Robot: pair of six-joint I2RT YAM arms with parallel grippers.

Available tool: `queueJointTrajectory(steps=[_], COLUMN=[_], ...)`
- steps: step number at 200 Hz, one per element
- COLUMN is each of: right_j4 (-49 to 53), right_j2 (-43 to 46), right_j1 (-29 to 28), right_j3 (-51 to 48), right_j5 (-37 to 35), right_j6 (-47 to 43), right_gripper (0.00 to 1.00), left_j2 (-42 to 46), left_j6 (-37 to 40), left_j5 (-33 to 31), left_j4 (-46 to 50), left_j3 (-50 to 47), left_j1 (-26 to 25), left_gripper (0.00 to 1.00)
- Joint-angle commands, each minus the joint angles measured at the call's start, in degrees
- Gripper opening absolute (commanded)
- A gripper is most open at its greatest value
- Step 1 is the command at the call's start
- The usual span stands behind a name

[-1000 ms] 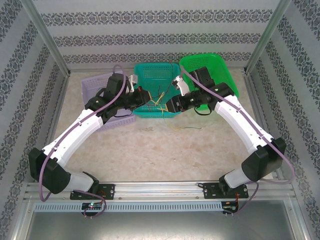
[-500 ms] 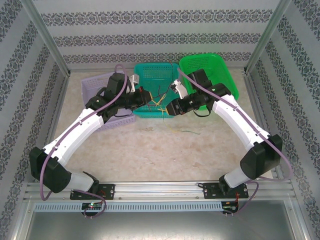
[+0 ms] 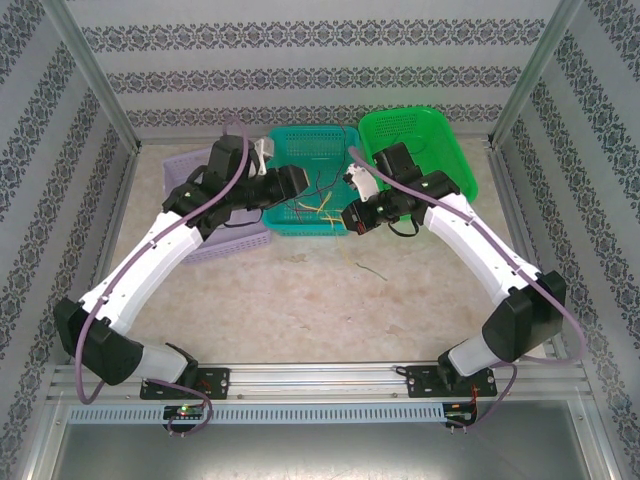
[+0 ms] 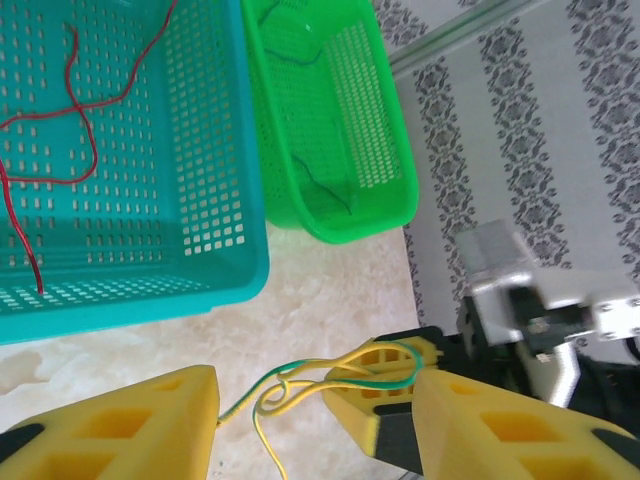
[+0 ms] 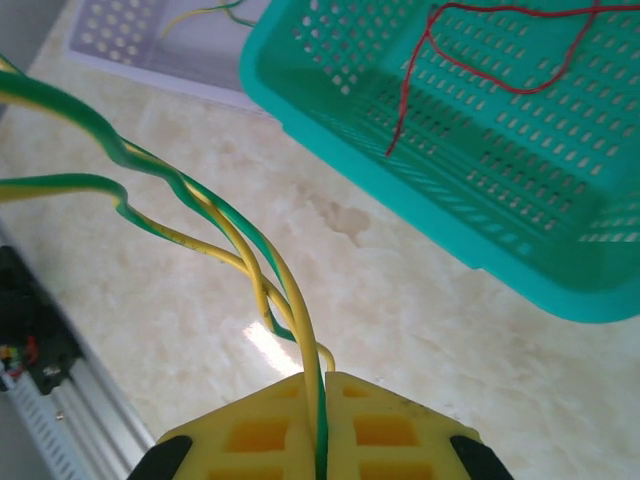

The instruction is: Untangle the cables

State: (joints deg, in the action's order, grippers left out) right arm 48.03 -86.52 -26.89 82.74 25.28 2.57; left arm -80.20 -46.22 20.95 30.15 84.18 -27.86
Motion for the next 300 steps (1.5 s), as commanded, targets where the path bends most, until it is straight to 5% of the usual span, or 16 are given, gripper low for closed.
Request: queueJointTrajectory(steps=[1, 32, 109, 138, 162, 181, 229, 289, 300], right_j4=[0.72, 1.96, 2.12, 2.40, 2.54, 1.94, -6.67, -12.77, -11.58], right_j2=[1.67, 0.45, -0.05, -0.09, -0.09, 0.02, 1.62, 1.87, 1.38], right_j1=[-0.79, -2.37, -3.53, -3.60, -3.27, -1.72, 5.60, 6.49, 6.18], right_j3=[0.08, 2.45, 4.62, 4.72, 4.25, 3.62, 0.69, 0.92, 1.74], right_j5=[-5.58, -6.56, -2.32, -0.78, -0.54, -0.27, 4.98, 5.38, 5.44], right_j6=[-1.02, 0.01, 3.22, 3.62, 3.99, 6.09, 15.63, 20.66, 19.95], right_gripper=[0.00, 0.00, 0.00, 0.00, 0.00, 0.00, 0.00, 0.00, 0.00], left_j2=[0.40, -4.13, -8.61, -9.44, -8.77, -5.94, -1.13, 4.51, 4.78], left_j6=[4.12, 7.05, 16.02, 16.95, 16.23, 15.51, 12.46, 0.98, 0.74], left_j5=[-1.43, 3.55, -3.54, -4.33, -7.59, -10.22, -8.37, -11.43, -10.82], left_j4=[5.40, 7.64, 12.24, 11.70, 10.84, 8.73, 7.46, -0.29, -2.05], left_j3=[4.86, 8.44, 9.76, 9.78, 9.22, 7.12, 1.54, -8.67, -8.35], left_j1=[-1.97, -5.23, -7.93, -7.99, -7.98, -8.02, -8.00, -7.96, -7.97], left_gripper=[0.54, 0.52, 0.52, 0.37, 0.11, 0.00, 0.00, 0.00, 0.12])
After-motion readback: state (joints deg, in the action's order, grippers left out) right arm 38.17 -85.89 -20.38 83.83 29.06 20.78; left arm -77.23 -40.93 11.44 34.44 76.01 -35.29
